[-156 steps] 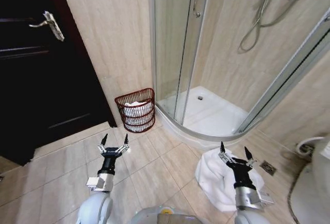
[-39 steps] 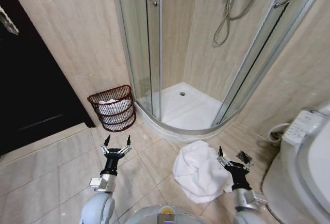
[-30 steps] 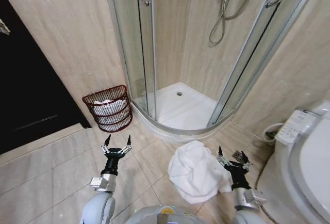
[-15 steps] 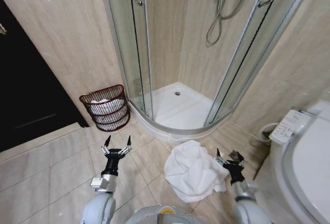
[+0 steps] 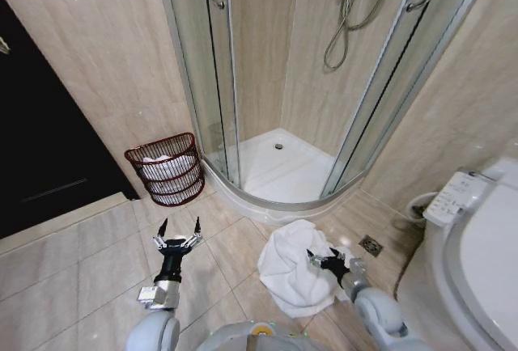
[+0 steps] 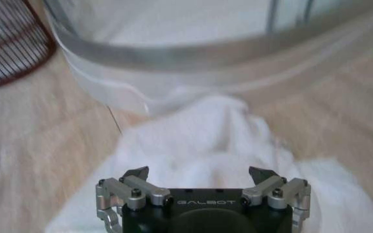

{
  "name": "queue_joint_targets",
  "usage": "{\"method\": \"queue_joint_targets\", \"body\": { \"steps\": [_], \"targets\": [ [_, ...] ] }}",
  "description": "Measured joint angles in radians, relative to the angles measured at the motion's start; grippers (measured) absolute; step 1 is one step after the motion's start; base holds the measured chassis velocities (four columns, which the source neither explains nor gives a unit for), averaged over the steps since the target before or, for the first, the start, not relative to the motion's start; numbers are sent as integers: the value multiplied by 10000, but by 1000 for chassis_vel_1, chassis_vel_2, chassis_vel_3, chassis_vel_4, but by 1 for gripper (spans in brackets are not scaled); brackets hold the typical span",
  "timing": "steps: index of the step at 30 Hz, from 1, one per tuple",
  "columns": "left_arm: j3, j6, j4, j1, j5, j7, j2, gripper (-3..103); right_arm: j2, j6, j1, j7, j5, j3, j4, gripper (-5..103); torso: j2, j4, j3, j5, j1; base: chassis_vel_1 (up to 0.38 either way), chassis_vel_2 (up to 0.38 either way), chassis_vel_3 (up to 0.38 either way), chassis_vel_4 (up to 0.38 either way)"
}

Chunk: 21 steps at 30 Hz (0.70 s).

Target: Discard the used towel into the hamper.

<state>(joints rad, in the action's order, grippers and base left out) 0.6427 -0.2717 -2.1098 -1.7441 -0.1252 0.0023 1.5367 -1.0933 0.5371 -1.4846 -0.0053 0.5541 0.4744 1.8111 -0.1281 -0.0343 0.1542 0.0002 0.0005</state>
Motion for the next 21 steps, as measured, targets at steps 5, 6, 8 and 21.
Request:
{"method": "queue_joint_targets", "body": {
  "steps": [5, 6, 8, 21],
  "targets": [
    [-54, 435, -3, 180, 26, -193, -5, 100, 92, 827, 576, -175, 851, -57, -823, 100, 0, 5, 0, -3, 0, 0, 0, 0, 0],
    [-34, 480, -31, 183, 26, -231, -5, 100, 80, 1047, 863, -399, 962, -153, -1091, 100, 0, 4, 0, -2, 0, 0, 0, 0, 0],
    [-8, 508, -81, 182, 25, -241, -8, 100, 55, 1186, 1127, -656, 992, -265, -1305, 100, 0, 1, 0, 0, 1, 0, 0, 0, 0],
    [-222, 817, -186, 318, 463, -242, 59, 100, -414, 1561, 3429, -1349, 842, -1394, -3967, 100, 0, 1, 1, -1, 2, 0, 0, 0, 0]
  ]
}}
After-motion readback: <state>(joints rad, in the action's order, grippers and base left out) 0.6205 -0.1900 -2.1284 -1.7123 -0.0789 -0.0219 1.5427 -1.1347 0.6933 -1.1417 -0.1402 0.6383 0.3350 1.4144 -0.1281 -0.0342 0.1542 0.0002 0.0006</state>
